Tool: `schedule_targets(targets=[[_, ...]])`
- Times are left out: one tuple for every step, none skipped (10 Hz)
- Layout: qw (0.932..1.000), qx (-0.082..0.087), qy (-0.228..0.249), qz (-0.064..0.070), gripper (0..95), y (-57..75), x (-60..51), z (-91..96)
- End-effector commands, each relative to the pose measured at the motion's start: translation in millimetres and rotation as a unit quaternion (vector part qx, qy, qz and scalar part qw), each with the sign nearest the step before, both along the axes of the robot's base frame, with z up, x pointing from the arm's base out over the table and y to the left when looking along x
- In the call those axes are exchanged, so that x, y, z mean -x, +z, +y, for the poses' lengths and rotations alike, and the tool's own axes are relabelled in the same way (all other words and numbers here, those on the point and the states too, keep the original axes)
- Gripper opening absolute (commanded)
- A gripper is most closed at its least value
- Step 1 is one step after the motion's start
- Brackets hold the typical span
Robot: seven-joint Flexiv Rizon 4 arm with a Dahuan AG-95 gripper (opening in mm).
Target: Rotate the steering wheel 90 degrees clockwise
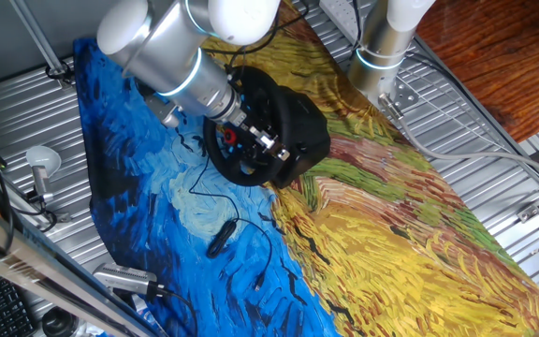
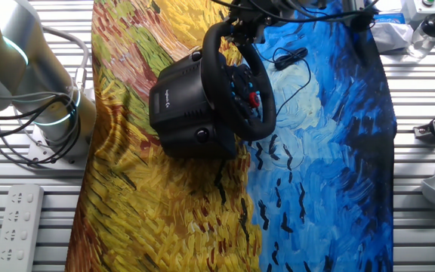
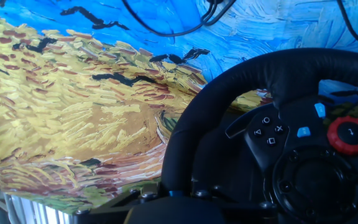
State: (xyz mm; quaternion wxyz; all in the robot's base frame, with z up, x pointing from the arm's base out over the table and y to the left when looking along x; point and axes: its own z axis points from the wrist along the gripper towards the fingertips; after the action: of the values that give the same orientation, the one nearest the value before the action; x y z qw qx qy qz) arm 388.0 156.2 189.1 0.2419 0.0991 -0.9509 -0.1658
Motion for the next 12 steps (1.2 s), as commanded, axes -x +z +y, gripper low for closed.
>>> schedule_targets(targets=[[1.0000, 0.005, -0.006, 0.001, 0.0, -1.0, -1.4, -0.1], [0.9999, 0.008, -0.008, 0.001, 0.0, -1.9, -2.3, -0.1], [0.9999, 0.009, -0.011, 0.001, 0.0, -2.8, -2.7, -0.3], [0.9998, 0.011, -0.015, 0.001, 0.0, -3.3, -3.2, -0.2], [0.9997, 0.013, -0.020, 0.002, 0.0, -3.6, -4.0, 0.3], [0.9996, 0.016, -0.024, 0.002, 0.0, -3.8, -4.6, 0.5], [0.9995, 0.018, -0.027, -0.001, 0.0, -4.8, -4.9, 0.2], [0.9992, 0.021, -0.034, -0.003, 0.0, -5.8, -5.3, -0.1], [0.9989, 0.023, -0.040, -0.003, 0.0, -6.7, -6.0, -0.1], [0.9987, 0.026, -0.044, -0.002, 0.0, -7.1, -7.0, 0.2], [0.9986, 0.026, -0.046, -0.001, 0.0, -7.5, -8.3, 0.7], [0.9986, 0.027, -0.046, -0.002, 0.0, -8.2, -8.7, 0.6]])
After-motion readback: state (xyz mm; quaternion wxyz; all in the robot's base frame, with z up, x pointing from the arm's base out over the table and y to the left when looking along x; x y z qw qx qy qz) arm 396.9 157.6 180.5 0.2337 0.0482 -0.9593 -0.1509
